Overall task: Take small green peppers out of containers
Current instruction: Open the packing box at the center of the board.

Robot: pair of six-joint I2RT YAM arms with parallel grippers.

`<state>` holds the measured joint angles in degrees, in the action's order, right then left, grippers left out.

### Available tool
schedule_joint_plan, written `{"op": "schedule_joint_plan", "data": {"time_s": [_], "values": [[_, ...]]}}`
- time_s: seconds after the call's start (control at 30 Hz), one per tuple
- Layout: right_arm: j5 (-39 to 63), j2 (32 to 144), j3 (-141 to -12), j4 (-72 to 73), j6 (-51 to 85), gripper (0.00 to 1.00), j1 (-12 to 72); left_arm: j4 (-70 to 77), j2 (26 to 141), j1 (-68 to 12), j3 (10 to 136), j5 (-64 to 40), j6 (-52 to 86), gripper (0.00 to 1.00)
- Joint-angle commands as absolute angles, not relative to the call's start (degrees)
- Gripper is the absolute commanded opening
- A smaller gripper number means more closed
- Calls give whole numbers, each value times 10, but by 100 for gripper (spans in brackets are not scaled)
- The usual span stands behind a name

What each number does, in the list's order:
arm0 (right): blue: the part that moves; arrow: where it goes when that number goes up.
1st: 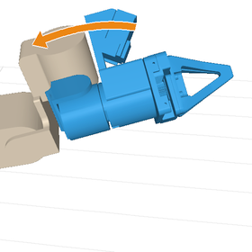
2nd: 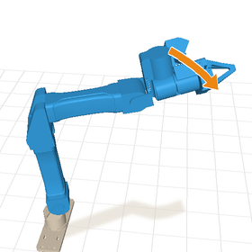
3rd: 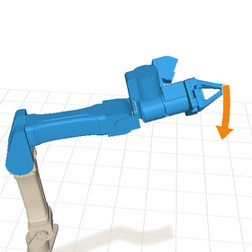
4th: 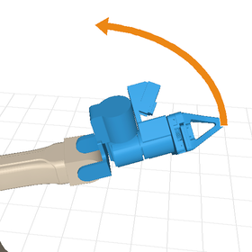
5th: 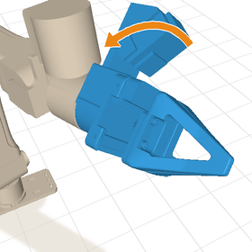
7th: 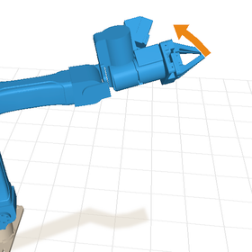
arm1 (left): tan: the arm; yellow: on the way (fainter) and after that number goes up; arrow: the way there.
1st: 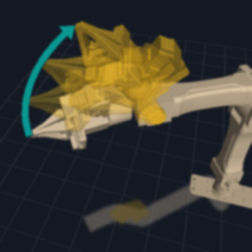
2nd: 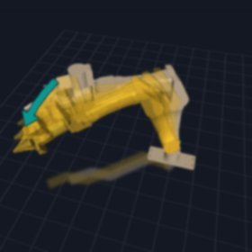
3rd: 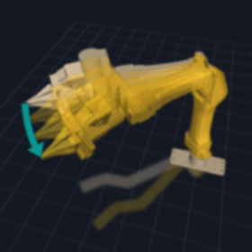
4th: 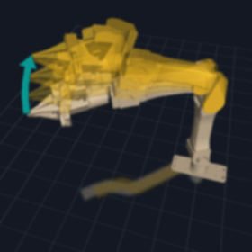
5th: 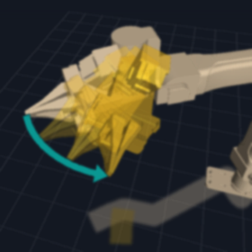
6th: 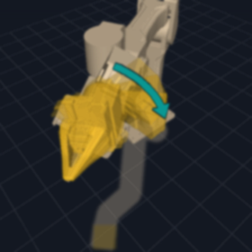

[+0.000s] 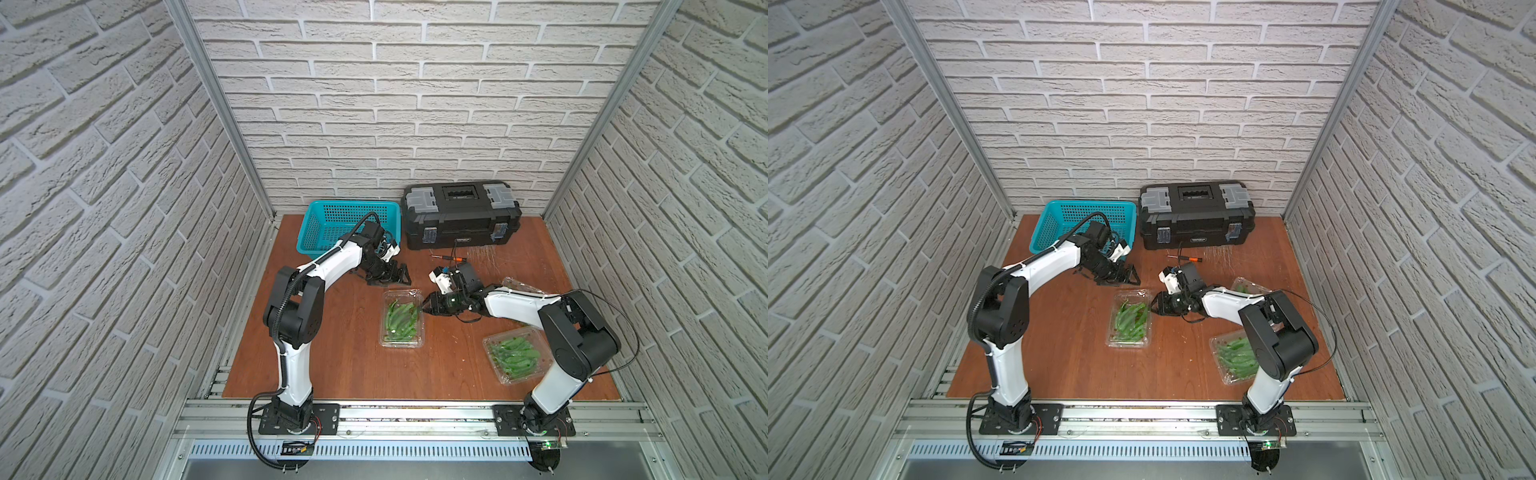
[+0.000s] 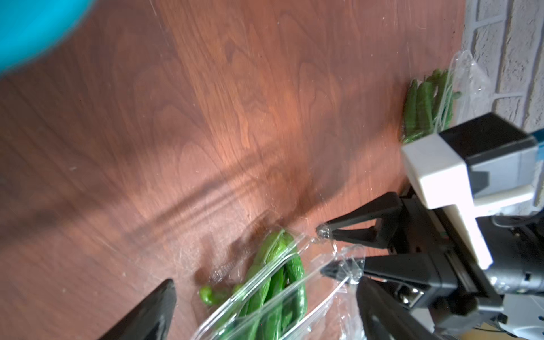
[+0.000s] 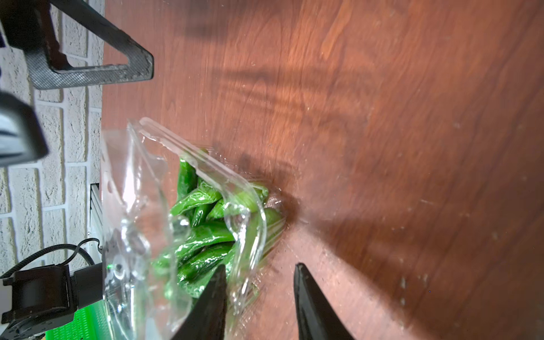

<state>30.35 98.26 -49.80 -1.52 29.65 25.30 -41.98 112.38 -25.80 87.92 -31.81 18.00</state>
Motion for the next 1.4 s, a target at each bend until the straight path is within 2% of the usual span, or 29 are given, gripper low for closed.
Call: {"op": "schedule_joint_plan", "data": {"time_s": [0.0,0.23,0.43,0.7,0.97,1.07,1.27,1.37], "values": [[311,980,-504,14,306,35,255,-436,1118,-270,878,-293,163,95],[328,1011,-522,21,314,3,256,-377,1047,-282,813,-275,158,95],[323,1005,-528,8,311,3,256,-335,1036,-289,803,-280,130,95],[319,987,-555,-38,288,3,256,-346,1081,-291,841,-335,50,94],[326,993,-568,-53,279,3,257,-295,1102,-296,835,-392,52,92],[325,995,-570,-54,280,3,256,-289,1104,-298,834,-409,52,89],[322,999,-576,-58,279,3,257,-310,1112,-300,835,-439,47,73],[322,999,-576,-56,280,3,256,-313,1120,-301,833,-440,51,71]]}}
